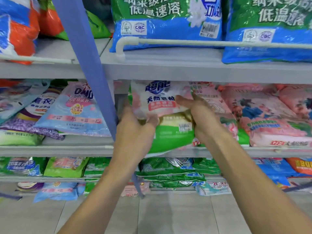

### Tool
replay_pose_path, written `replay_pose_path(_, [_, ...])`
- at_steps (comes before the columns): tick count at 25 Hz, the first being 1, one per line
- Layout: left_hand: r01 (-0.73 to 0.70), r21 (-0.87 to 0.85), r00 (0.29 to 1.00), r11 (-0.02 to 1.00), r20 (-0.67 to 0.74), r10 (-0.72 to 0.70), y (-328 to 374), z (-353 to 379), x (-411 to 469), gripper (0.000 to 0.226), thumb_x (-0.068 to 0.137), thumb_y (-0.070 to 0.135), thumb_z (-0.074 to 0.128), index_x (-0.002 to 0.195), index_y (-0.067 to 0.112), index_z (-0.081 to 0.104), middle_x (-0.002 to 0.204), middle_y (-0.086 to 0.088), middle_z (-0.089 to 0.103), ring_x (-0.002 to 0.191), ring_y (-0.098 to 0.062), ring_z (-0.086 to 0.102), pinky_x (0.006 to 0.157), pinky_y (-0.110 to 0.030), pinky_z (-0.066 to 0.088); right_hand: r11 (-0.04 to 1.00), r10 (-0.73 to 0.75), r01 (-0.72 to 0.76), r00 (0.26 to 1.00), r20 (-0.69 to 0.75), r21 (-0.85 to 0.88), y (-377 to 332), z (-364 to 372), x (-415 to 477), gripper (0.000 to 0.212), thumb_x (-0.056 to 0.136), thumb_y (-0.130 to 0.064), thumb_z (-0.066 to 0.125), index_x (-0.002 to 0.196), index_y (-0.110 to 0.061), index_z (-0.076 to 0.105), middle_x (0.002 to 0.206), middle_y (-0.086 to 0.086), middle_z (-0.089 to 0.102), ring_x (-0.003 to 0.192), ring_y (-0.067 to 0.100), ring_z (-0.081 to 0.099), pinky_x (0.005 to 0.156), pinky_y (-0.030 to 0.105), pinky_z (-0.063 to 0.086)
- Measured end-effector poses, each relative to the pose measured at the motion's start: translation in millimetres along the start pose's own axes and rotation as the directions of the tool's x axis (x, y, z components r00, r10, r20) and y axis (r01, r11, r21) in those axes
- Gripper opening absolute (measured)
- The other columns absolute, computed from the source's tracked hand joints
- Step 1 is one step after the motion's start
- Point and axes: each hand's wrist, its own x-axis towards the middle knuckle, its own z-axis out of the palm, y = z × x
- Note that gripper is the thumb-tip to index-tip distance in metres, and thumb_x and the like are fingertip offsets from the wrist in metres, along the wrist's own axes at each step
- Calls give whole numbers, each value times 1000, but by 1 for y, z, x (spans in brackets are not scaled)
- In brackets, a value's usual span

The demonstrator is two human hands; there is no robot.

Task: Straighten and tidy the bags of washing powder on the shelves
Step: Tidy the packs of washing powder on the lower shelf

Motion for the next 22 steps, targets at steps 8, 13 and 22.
replay_pose_path(8, [10, 585, 994, 811, -96, 57, -60, 57, 49, 61, 98, 47, 34, 153, 21, 40, 156, -14, 44, 141, -38, 39, 114, -47, 33, 792, -25, 94, 992, 122, -603, 27, 24, 61, 35, 83, -22, 70, 114, -23, 55, 91, -3, 66, 75, 7, 59, 63, 19, 52])
replay_pose_path(13, [-62, 619, 985, 783, -86, 146, -77, 56, 45, 76, 92, 59, 20, 154, 18, 40, 158, -16, 42, 144, -38, 36, 118, -50, 30, 513, -274, 300, 945, 177, -804, 35, 15, 33, 18, 88, -28, 72, 98, -22, 59, 90, -1, 68, 83, 19, 64, 67, 26, 49])
replay_pose_path(22, [-371, 632, 925, 680, 182, 335, -73, 69, 5, 95, 87, 88, 9, 162, 30, 20, 171, 1, 13, 158, -17, 2, 128, -46, -3, 270, -503, 295, 855, 127, -917, 16, -76, 8, 42, 91, -56, 60, 122, -28, 67, 121, 1, 70, 111, 26, 64, 93, 38, 53])
